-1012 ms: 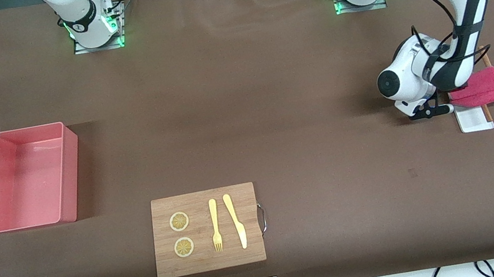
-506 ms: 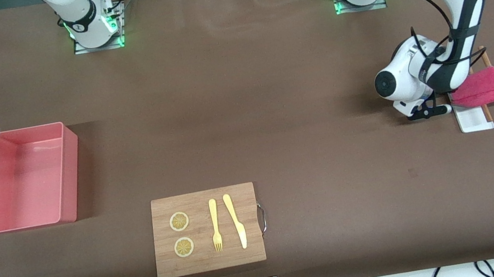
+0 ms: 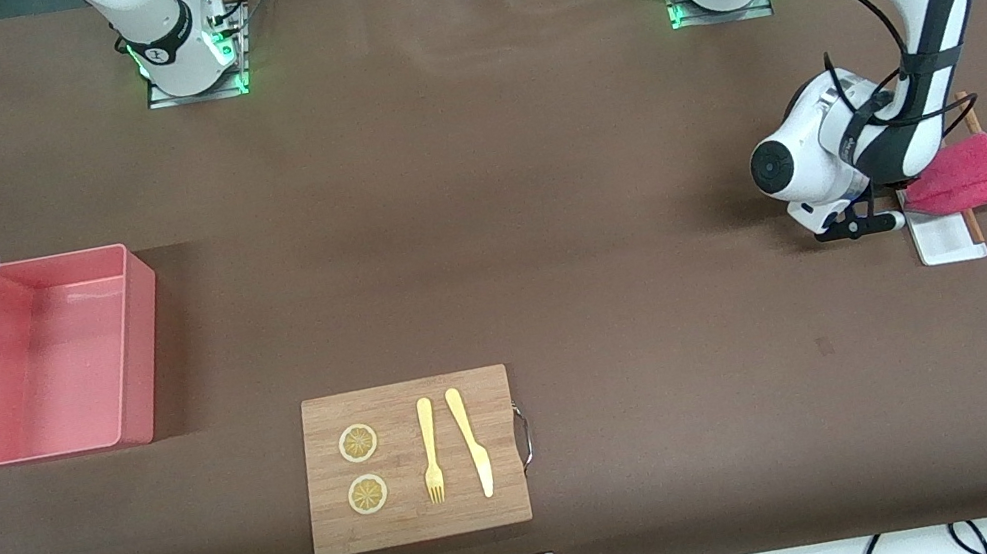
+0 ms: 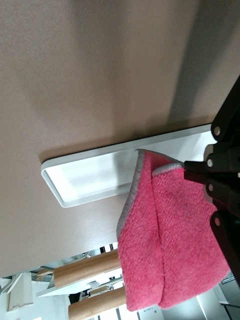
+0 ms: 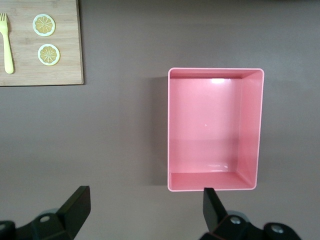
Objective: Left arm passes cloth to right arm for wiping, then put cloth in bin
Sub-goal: 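Grasp the pink cloth edge with the left gripper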
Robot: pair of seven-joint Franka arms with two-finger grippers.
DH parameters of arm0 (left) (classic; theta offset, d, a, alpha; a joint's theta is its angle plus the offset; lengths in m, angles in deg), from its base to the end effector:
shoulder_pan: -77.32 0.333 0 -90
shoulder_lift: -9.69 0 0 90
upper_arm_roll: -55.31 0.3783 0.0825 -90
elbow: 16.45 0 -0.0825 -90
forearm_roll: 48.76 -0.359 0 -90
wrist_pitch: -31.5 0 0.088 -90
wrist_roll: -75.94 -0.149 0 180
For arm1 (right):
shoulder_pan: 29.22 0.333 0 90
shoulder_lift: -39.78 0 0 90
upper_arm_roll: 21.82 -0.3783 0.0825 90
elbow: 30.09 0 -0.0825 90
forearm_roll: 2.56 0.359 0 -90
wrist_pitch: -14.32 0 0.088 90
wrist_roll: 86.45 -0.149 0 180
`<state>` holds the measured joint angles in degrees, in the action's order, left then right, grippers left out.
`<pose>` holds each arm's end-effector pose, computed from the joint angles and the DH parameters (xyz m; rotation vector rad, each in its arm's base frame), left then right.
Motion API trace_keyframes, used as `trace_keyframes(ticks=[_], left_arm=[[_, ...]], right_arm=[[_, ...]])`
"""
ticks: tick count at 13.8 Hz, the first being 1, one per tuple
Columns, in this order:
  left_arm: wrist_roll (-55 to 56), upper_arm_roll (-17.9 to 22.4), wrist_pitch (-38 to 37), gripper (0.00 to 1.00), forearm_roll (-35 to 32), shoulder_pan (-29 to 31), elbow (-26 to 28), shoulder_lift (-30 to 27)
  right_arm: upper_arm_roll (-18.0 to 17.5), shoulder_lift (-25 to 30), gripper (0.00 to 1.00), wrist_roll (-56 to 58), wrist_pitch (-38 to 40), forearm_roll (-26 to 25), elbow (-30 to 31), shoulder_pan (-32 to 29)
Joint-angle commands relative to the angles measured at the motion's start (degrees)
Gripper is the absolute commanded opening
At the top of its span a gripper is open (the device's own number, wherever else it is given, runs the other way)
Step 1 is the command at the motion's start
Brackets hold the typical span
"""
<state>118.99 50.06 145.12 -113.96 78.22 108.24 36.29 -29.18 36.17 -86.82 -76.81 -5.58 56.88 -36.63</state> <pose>0.5230 0.0526 0.2128 -2.1776 0.1895 0.2232 0.5552 -0.0108 0.6365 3.0969 -0.0106 0.0159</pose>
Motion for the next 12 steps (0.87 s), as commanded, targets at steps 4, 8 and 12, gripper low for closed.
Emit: trace_keyframes(ticks=[4,8,12], left_arm=[[-4.90,-0.03,-0.68,0.00,-0.28,-0.11,0.29,-3.49],[-14.71,-0.20,-0.59,0.00,11.90,-0.28,-1.29,-6.55],[-27.03,-0.47,-3.91,0.00,26.33,-0.37,-5.76,-8.76]], right_arm=[[-0.38,-0.79,0.99,0.28,0.42,-1.02,-1.63,0.11],[-0.38,-0.26,0.99,0.28,0.42,-0.84,-1.63,0.20],[-0.46,-1.58,0.99,0.28,0.59,-0.84,-0.93,0.29]])
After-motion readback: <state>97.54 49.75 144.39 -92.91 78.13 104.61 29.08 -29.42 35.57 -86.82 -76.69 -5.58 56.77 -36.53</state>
